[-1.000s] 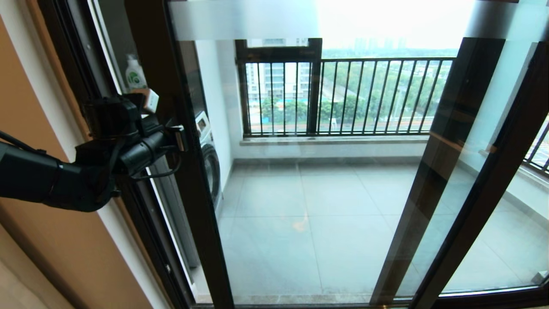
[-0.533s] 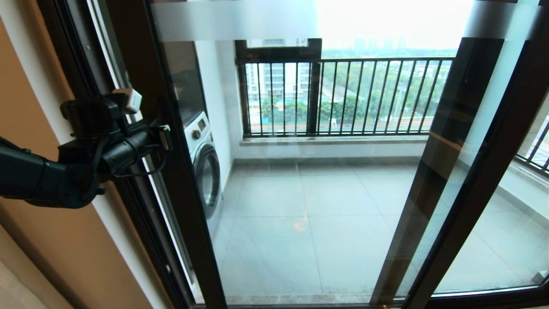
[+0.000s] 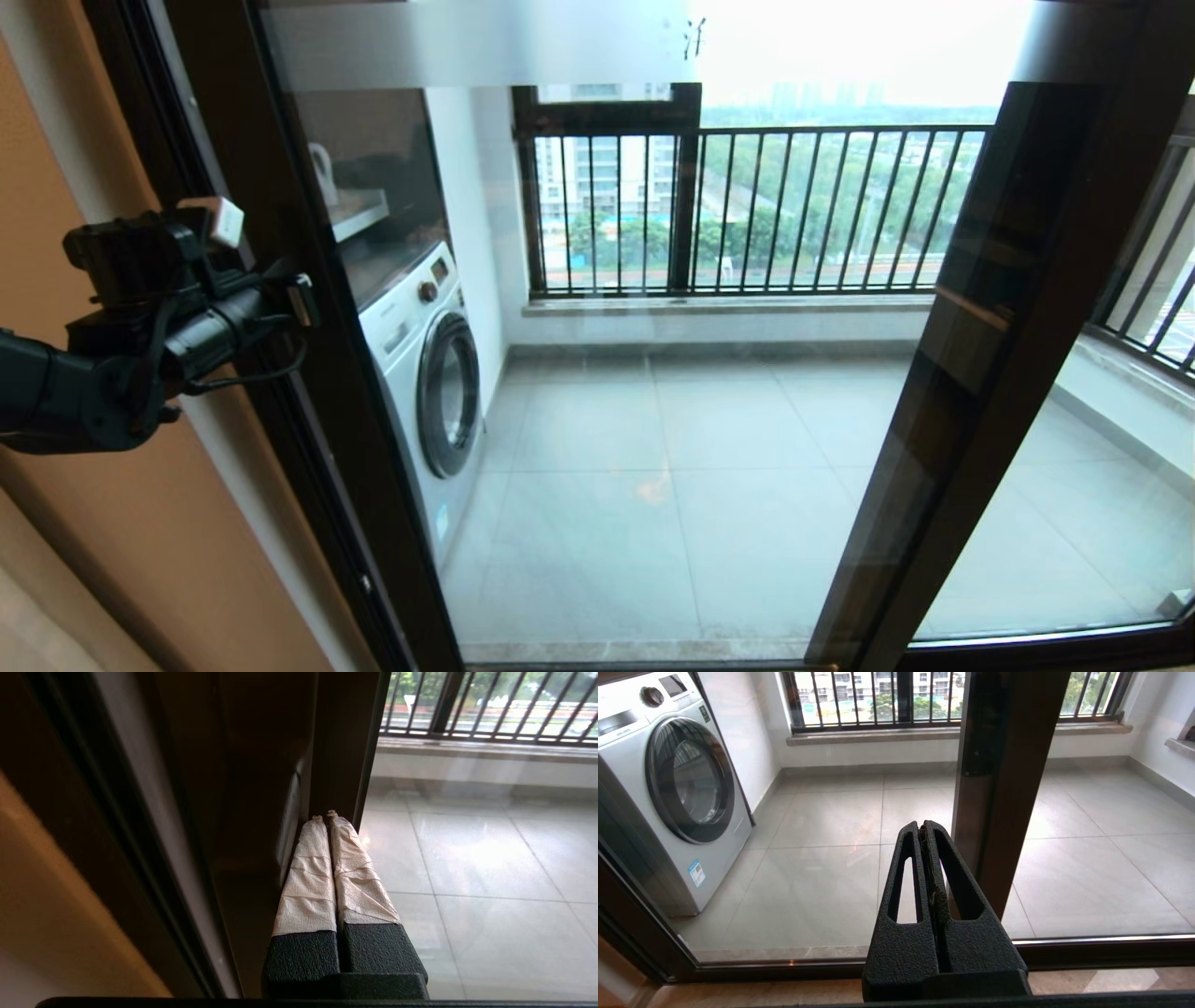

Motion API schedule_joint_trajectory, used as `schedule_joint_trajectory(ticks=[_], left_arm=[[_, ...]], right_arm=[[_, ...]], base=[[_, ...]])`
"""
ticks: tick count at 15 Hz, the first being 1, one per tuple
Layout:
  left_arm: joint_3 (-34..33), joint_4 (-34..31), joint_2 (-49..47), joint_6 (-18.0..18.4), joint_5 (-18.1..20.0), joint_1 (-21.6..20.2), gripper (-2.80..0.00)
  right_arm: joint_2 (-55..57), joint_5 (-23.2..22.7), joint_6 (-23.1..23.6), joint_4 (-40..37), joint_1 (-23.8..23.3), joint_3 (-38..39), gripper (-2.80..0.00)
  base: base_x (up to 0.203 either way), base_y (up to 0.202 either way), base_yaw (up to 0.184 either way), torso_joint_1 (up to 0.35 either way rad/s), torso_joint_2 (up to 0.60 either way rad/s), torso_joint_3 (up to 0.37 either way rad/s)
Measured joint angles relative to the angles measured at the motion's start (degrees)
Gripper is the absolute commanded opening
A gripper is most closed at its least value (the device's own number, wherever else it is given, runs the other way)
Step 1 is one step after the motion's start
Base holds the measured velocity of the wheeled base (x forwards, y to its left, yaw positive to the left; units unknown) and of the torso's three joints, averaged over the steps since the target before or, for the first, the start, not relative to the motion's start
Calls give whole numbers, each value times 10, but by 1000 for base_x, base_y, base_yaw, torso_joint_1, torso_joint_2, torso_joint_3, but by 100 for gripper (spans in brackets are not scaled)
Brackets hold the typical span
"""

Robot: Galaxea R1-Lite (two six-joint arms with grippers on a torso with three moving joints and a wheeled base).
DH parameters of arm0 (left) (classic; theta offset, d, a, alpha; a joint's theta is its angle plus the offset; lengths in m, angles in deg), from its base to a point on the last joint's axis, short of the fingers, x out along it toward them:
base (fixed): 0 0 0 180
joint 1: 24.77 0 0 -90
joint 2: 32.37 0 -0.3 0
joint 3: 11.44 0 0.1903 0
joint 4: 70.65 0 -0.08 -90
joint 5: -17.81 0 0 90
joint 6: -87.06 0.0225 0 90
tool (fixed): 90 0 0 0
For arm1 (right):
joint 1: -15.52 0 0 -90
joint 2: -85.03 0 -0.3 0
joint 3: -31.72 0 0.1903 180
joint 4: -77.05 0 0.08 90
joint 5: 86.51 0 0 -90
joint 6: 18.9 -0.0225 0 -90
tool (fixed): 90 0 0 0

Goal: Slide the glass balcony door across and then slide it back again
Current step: Close the slid door

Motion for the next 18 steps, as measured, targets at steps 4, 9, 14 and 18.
schedule_joint_trajectory(ticks=[4, 9, 14, 18], left_arm=[[-1, -1, 1, -1, 2, -2, -280], [2, 9, 7, -1, 25, -41, -280], [-18, 11, 19, -1, 57, -77, -280], [-40, 21, 30, -3, 87, -124, -280]], right_arm=[[0, 0, 0, 0, 0, 0, -280], [0, 0, 0, 0, 0, 0, -280], [0, 0, 0, 0, 0, 0, -280], [0, 0, 0, 0, 0, 0, -280]], base=[[0, 0, 0, 0, 0, 0], [0, 0, 0, 0, 0, 0], [0, 0, 0, 0, 0, 0], [0, 0, 0, 0, 0, 0]])
